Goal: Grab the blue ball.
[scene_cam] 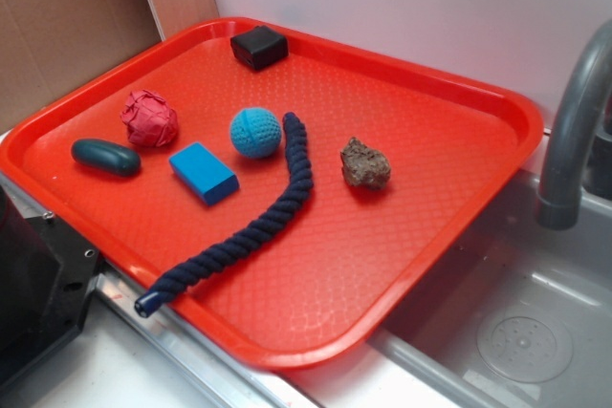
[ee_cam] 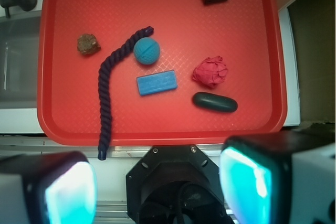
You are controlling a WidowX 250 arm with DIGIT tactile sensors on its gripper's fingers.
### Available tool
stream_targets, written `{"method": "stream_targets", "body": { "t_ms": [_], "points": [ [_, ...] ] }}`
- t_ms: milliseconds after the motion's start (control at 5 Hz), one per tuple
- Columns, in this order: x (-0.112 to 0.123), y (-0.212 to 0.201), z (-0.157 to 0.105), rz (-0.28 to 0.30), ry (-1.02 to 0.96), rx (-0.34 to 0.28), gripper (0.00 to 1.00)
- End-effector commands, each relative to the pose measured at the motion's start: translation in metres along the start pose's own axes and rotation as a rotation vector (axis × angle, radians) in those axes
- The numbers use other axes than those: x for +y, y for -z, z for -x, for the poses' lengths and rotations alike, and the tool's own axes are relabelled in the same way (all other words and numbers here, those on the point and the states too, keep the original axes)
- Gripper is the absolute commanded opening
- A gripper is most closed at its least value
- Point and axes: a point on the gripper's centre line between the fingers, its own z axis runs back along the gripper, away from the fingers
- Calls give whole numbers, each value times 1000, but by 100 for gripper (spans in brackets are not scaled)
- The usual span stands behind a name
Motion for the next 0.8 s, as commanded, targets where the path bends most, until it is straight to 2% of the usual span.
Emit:
{"method": "stream_targets", "body": {
  "t_ms": [0,200,400,600],
  "points": [
    [0,0,0,0,0,0,100],
    [27,42,-32,-7,75,106,100],
    [28,98,-62,44,321,161,100],
    [23,127,-87,56,443,108,100]
  ]
}}
